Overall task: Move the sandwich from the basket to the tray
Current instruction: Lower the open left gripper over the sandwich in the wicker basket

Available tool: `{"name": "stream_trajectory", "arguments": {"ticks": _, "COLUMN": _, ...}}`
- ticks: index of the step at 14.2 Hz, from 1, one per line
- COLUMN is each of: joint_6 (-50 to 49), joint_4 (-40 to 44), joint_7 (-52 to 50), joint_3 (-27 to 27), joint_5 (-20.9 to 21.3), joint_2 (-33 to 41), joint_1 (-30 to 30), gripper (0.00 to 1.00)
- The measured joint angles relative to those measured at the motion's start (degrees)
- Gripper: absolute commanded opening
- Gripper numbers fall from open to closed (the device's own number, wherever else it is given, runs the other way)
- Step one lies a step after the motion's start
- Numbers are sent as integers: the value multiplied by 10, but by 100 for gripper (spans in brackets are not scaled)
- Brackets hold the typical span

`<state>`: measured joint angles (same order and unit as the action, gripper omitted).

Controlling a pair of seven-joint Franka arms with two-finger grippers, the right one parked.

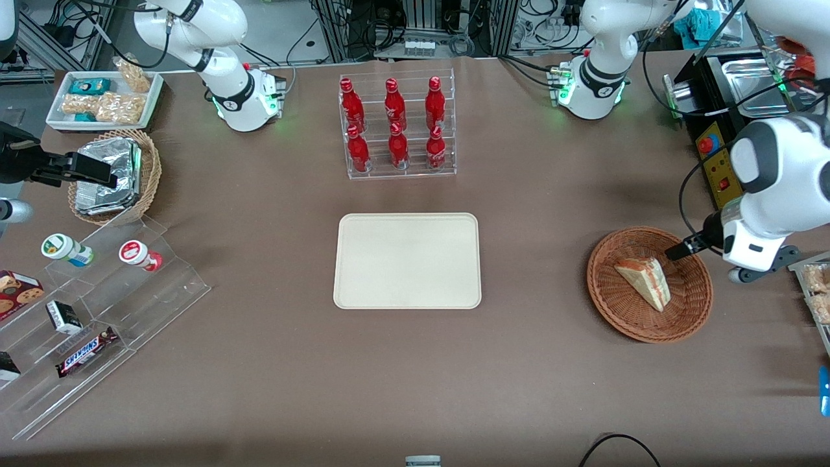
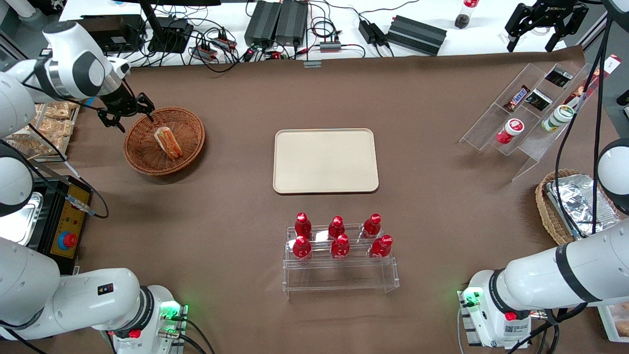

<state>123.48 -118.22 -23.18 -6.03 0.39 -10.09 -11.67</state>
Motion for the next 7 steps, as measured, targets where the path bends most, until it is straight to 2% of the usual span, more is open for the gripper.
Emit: {"name": "stream_trajectory", "arguments": {"ticks": 7, "joint_6": 18, "joint_4": 6, "joint_7": -92, "joint_3": -1, "joint_5": -1, "joint_2": -26, "joint_1": 3, "gripper": 100}}
